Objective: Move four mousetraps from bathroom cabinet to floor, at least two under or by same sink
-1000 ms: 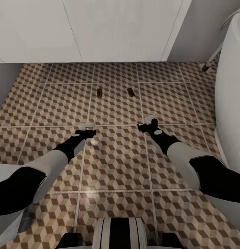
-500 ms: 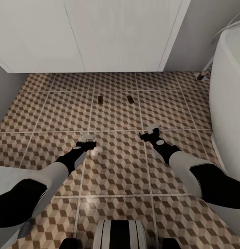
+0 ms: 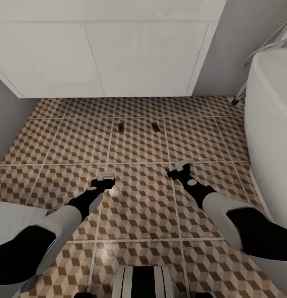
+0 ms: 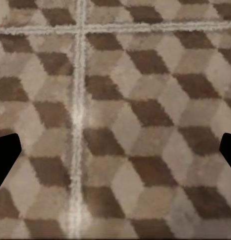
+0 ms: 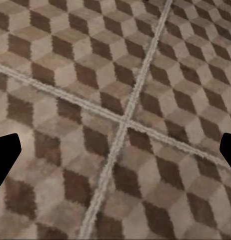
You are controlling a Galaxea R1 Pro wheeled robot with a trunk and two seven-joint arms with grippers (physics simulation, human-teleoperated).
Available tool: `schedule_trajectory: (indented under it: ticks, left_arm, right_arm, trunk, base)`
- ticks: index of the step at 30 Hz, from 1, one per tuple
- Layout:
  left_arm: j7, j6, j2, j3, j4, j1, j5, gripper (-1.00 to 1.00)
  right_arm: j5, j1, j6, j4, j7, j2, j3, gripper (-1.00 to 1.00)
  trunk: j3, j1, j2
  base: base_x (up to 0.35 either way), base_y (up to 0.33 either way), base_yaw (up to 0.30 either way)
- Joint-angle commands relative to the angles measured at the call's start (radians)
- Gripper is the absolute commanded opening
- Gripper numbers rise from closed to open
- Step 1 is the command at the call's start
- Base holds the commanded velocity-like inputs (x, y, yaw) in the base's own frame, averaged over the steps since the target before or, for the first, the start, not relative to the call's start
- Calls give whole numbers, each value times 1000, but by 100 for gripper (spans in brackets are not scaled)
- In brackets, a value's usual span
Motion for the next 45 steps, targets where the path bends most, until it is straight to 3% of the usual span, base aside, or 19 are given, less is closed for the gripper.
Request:
schedule_trajectory:
  ticks: [1, 20, 28, 38, 45]
  left_arm:
    - [5, -8, 0, -9, 0, 7, 9, 100]
    - [5, -50, 1, -9, 0, 57, 9, 100]
    - [5, -72, 0, -9, 0, 82, 9, 100]
    - [5, -96, 0, -9, -3, 125, 9, 100]
    - [5, -109, 0, -9, -1, 141, 9, 100]
  right_arm:
    - [3, 3, -9, 1, -5, -1, 5, 100]
    - [4, 51, -30, 1, -5, -3, 5, 100]
    - [3, 53, -71, 1, -5, -22, 5, 100]
    - [3, 97, -81, 0, -5, -30, 5, 100]
    - [2, 102, -85, 1, -5, -30, 5, 100]
  trunk:
    - [3, -1, 0]
    - [77, -9, 5]
    - [108, -13, 6]
    - [147, -17, 9]
    - [168, -44, 58]
  base:
    - [0, 0, 0]
    - [0, 0, 0]
    - [0, 0, 0]
    - [0, 0, 0]
    - [0, 0, 0]
